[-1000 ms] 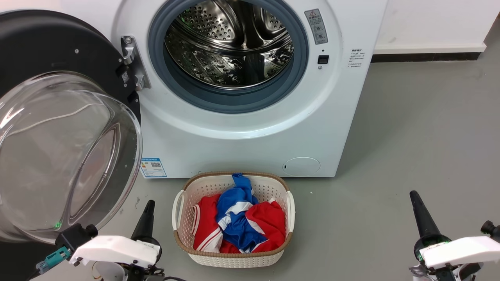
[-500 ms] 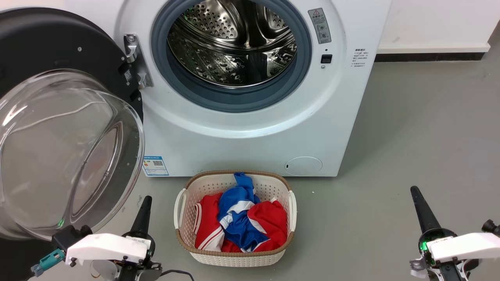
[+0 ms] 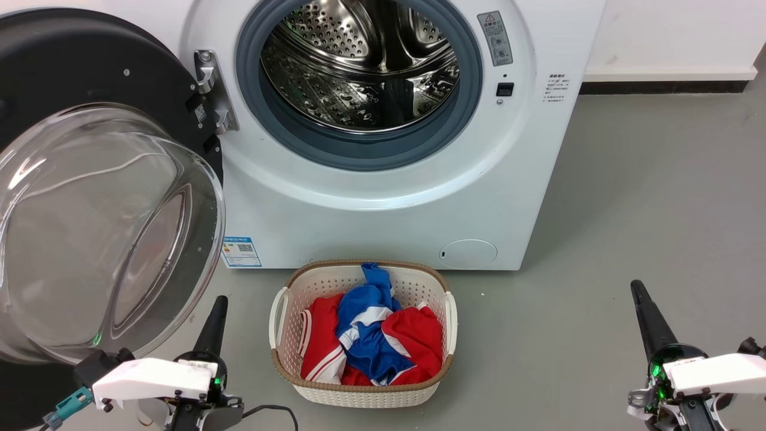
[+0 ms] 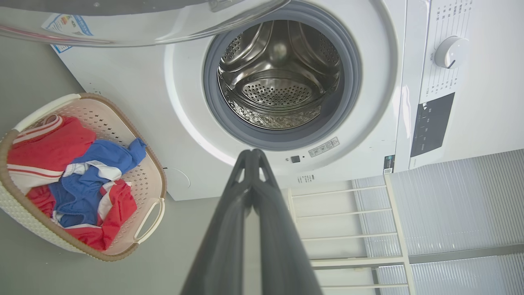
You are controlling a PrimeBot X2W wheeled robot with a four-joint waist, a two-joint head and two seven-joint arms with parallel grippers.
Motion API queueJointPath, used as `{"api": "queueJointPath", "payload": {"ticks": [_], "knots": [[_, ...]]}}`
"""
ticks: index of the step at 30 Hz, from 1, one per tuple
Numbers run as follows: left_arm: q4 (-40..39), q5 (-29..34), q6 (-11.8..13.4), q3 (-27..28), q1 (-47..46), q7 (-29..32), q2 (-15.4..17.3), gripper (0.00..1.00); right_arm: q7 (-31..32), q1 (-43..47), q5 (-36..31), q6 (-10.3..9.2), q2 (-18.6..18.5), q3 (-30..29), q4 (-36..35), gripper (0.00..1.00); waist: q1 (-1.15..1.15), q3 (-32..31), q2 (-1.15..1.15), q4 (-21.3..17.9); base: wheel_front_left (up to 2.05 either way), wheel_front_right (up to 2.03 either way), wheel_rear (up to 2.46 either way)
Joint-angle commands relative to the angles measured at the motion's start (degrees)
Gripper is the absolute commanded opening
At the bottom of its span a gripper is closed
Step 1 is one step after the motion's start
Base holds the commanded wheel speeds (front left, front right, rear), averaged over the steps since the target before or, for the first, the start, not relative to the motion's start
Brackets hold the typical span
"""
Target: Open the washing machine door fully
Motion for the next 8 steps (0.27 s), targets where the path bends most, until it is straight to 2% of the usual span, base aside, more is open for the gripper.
{"api": "queueJointPath", "payload": {"ticks": [1,8], "knots": [[-0.12,-1.02,-0.49,0.56,-1.33,0.41,-0.22,0.00,0.27,-1.30,1.34,0.00,-0.03,-0.12,0.01,0.00,0.00,0.02,0.00,0.04,0.00,0.00,0.00],[0.26,-3.76,-1.40,1.67,-1.49,1.03,-0.77,0.00,0.50,-1.81,4.82,0.00,-0.03,-0.24,0.71,0.00,0.00,0.11,0.00,0.28,0.00,0.00,0.00]]}}
